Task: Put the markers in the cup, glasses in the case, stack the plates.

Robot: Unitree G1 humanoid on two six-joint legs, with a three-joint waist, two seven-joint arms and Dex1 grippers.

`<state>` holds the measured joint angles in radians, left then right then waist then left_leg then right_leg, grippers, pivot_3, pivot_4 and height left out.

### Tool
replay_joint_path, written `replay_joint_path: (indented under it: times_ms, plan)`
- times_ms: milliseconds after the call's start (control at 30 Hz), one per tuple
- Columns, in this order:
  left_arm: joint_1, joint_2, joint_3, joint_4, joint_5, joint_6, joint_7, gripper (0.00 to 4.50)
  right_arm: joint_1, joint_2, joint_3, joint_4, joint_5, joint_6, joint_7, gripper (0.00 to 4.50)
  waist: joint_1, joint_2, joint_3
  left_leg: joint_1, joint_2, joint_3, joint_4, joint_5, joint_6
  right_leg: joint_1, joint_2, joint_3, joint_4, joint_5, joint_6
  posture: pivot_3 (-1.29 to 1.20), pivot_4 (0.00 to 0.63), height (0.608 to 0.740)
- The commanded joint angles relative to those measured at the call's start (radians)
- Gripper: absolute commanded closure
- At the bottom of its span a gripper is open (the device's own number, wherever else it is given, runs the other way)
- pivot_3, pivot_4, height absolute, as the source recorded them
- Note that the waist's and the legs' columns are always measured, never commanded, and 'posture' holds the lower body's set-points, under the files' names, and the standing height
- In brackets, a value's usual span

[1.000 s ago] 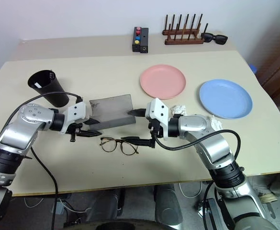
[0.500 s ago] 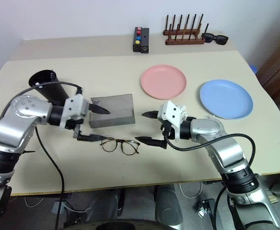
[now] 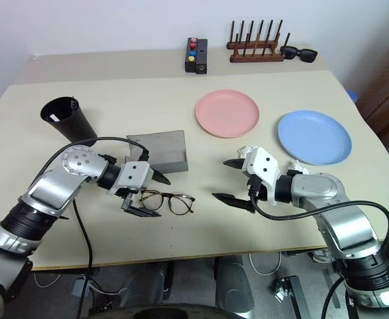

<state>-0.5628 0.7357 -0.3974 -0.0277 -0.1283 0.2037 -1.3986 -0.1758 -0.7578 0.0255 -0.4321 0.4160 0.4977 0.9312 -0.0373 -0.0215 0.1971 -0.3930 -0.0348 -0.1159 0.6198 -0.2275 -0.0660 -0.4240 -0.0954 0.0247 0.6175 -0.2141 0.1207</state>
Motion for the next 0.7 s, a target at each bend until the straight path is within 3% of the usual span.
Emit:
replay_joint_path:
  times_ms: [33,100,167,233,300,667,700]
  plan:
    - [-0.017,-0.01,-0.005,0.01,0.007,-0.026,-0.022,0.07,0.003,0.003,-0.026,-0.047,0.019,0.005,-0.016,0.0,0.0,0.0,0.0,0.0,0.0,0.0,0.0,0.0,0.0,0.0,0.0,0.0,0.0,0.0,0.0,0.0,0.15,0.739]
    - [-0.017,-0.015,-0.006,0.019,0.014,-0.034,-0.025,0.07,0.009,0.001,-0.028,-0.051,0.021,0.007,-0.019,0.0,0.0,0.0,0.0,0.0,0.0,0.0,0.001,0.0,0.0,0.0,0.0,0.0,0.0,0.0,0.0,0.0,0.15,0.739]
    - [-0.016,-0.019,-0.005,0.025,0.014,-0.038,-0.03,0.57,0.014,-0.003,-0.032,-0.052,0.023,0.008,-0.019,0.0,0.0,0.0,0.0,0.0,0.0,0.0,0.001,0.0,0.0,0.0,0.0,0.0,0.0,0.0,0.0,0.0,0.15,0.739]
    - [-0.013,-0.02,-0.002,0.027,0.012,-0.036,-0.031,1.34,0.014,-0.003,-0.032,-0.048,0.022,0.007,-0.018,0.0,0.001,0.0,0.0,0.0,0.0,0.0,0.001,0.0,0.001,0.001,0.0,0.0,0.0,0.0,0.0,0.0,0.15,0.739]
    - [-0.009,-0.019,0.001,0.027,0.013,-0.039,-0.029,2.38,0.01,-0.001,-0.027,-0.041,0.019,0.005,-0.018,0.0,0.001,0.0,0.0,0.0,0.0,0.0,0.002,-0.001,0.001,0.001,0.0,0.0,0.0,0.0,0.0,0.0,0.15,0.739]
    - [0.013,-0.01,0.018,0.015,0.002,-0.029,-0.023,2.38,-0.016,0.014,-0.002,-0.015,0.008,-0.004,-0.014,0.0,0.002,0.0,0.0,0.0,0.0,0.0,0.003,-0.001,0.002,0.001,0.0,0.0,0.0,0.0,0.0,0.0,0.15,0.739]
    - [0.016,-0.009,0.019,0.01,0.0,-0.026,-0.022,2.97,-0.015,0.014,-0.001,-0.015,0.008,-0.005,-0.014,0.0,0.002,0.0,0.0,0.0,0.0,0.0,0.003,-0.001,0.002,0.001,0.0,0.0,0.0,0.0,0.0,0.0,0.15,0.739]
